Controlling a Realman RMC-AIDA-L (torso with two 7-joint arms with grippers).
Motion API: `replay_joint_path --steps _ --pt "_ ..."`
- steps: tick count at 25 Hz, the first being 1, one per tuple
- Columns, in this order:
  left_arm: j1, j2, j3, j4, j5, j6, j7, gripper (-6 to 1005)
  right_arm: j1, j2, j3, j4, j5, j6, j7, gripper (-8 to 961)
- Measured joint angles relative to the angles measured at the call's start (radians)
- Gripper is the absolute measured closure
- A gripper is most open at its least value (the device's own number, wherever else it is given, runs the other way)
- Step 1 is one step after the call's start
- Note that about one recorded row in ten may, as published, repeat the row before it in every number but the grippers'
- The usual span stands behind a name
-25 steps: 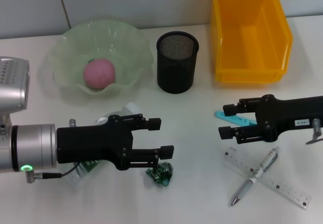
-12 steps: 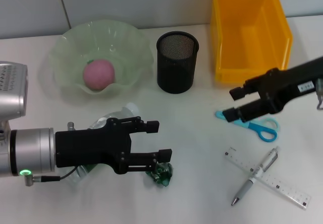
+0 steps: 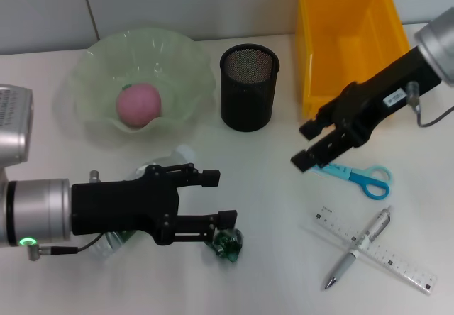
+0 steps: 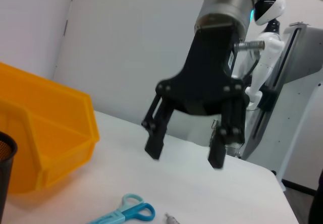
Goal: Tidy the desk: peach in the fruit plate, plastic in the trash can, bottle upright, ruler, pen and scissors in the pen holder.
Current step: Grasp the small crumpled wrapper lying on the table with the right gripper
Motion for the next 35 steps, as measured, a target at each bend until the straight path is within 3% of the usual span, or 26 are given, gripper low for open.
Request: replay_joint_path --steps 6,8,14,15,25,35 --pt "0.002 0.034 -0.009 0.001 0.001 0.040 -0.017 215 0.034 0.011 -0.044 0.081 0.002 0.000 -0.048 207" --pt "0.009 0.051 -0.009 -0.001 0.007 0.047 -0.022 214 0.042 0.020 -0.049 0.113 0.006 0.005 -0.085 207" --pt "0.036 0.070 -0.010 0.001 0.016 0.047 -0.024 215 0.046 0.056 -0.049 0.171 0.006 0.021 -0.204 205" --pt "0.043 0.072 -0.008 0.001 0.016 0.047 -0.024 214 0.043 0.067 -0.050 0.188 0.006 0.030 -0.246 205" --pt "0.056 0.075 -0.010 0.002 0.041 0.076 -0.029 214 0.037 0.091 -0.108 0.324 0.007 0.172 -0.412 215" --pt "0.056 0.076 -0.018 0.006 0.041 0.101 -0.030 214 0.046 0.101 -0.206 0.402 0.055 0.313 -0.479 224"
